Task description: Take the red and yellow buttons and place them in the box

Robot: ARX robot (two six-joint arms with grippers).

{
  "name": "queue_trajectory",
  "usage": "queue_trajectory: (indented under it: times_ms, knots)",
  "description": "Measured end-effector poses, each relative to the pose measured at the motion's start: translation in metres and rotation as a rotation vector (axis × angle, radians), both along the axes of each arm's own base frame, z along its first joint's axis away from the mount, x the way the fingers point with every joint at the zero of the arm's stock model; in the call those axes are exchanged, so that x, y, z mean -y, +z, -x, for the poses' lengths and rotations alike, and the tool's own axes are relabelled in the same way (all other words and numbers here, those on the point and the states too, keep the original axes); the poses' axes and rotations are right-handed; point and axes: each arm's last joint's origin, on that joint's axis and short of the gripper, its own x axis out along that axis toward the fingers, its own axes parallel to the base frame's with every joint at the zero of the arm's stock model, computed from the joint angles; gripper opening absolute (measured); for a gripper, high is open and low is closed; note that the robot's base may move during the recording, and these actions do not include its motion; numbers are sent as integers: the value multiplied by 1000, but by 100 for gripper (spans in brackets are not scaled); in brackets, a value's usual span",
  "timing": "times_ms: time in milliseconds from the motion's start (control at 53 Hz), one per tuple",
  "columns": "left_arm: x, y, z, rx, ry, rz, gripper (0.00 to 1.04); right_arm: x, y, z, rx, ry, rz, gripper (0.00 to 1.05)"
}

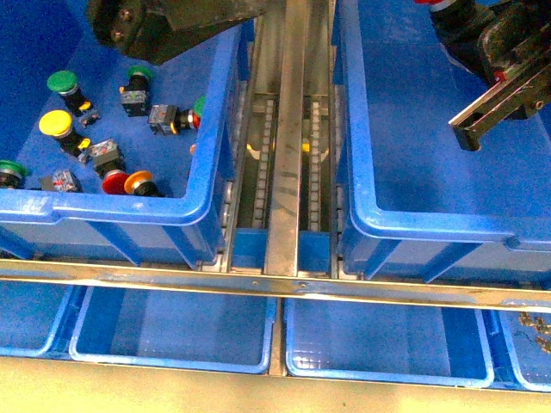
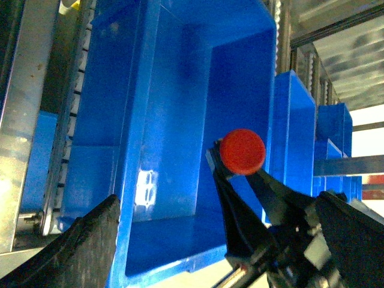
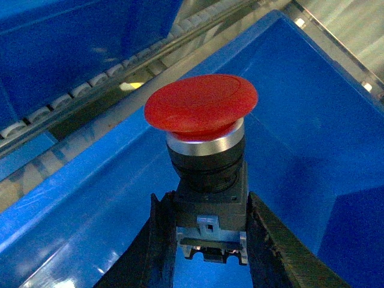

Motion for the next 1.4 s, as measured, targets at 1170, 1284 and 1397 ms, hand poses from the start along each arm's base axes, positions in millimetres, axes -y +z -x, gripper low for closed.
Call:
queue_trajectory:
  times_ms: [1170, 1284, 1397]
  knots:
    - [-111, -18, 161, 260, 128, -327, 95, 28, 23, 8, 31, -156, -100, 24]
    - [-121, -30, 167, 566, 442, -535, 77, 24, 23, 9, 26, -145, -99, 24]
    - [-139, -41, 176, 654, 584, -726, 57, 24, 22, 9, 24, -156, -100, 24]
